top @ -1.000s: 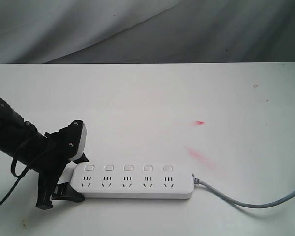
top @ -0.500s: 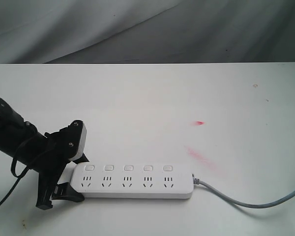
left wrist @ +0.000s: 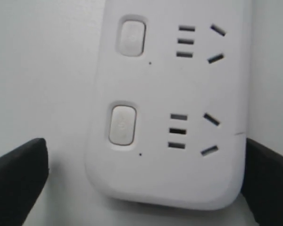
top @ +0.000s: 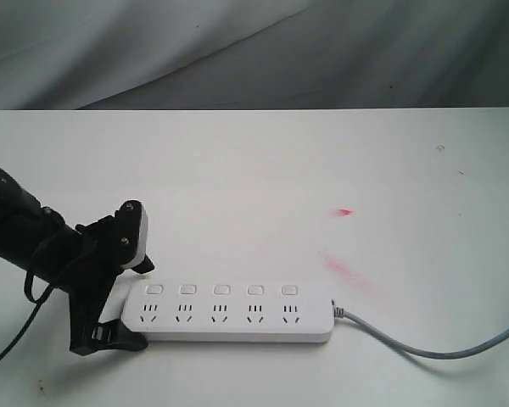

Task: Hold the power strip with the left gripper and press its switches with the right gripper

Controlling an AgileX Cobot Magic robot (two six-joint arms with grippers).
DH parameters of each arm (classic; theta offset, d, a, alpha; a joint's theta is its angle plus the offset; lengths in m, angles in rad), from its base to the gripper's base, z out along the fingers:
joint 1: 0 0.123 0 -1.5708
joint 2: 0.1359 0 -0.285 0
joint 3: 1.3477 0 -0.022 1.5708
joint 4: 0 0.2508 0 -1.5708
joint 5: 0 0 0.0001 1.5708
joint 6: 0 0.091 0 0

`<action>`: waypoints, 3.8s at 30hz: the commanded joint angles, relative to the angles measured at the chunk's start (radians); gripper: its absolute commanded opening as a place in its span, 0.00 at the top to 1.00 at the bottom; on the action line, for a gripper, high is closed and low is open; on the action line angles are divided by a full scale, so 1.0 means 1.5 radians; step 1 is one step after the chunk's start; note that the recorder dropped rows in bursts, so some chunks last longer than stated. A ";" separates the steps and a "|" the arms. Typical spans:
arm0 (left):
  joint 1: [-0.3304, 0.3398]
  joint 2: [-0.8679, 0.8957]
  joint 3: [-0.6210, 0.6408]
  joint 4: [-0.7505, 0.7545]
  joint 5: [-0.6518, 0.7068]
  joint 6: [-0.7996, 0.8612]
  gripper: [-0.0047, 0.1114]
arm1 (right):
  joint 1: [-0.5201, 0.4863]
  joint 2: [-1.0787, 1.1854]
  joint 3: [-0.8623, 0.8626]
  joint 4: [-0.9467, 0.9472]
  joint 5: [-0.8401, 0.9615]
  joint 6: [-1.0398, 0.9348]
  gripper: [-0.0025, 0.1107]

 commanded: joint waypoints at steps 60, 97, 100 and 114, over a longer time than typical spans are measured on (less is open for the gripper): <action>-0.002 -1.132 0.003 0.246 0.161 -0.741 0.96 | -0.004 -0.001 0.002 -0.007 0.000 0.001 0.98; -0.002 -1.238 0.535 0.536 -0.280 -1.339 0.96 | -0.004 -0.001 0.002 -0.007 0.000 0.001 0.98; -0.002 -1.240 0.547 0.565 -0.269 -1.339 0.96 | -0.004 -0.001 0.002 -0.007 0.000 0.001 0.98; -0.002 -1.240 0.547 0.568 -0.193 -1.341 0.96 | -0.004 -0.001 0.002 -0.007 0.000 0.001 0.98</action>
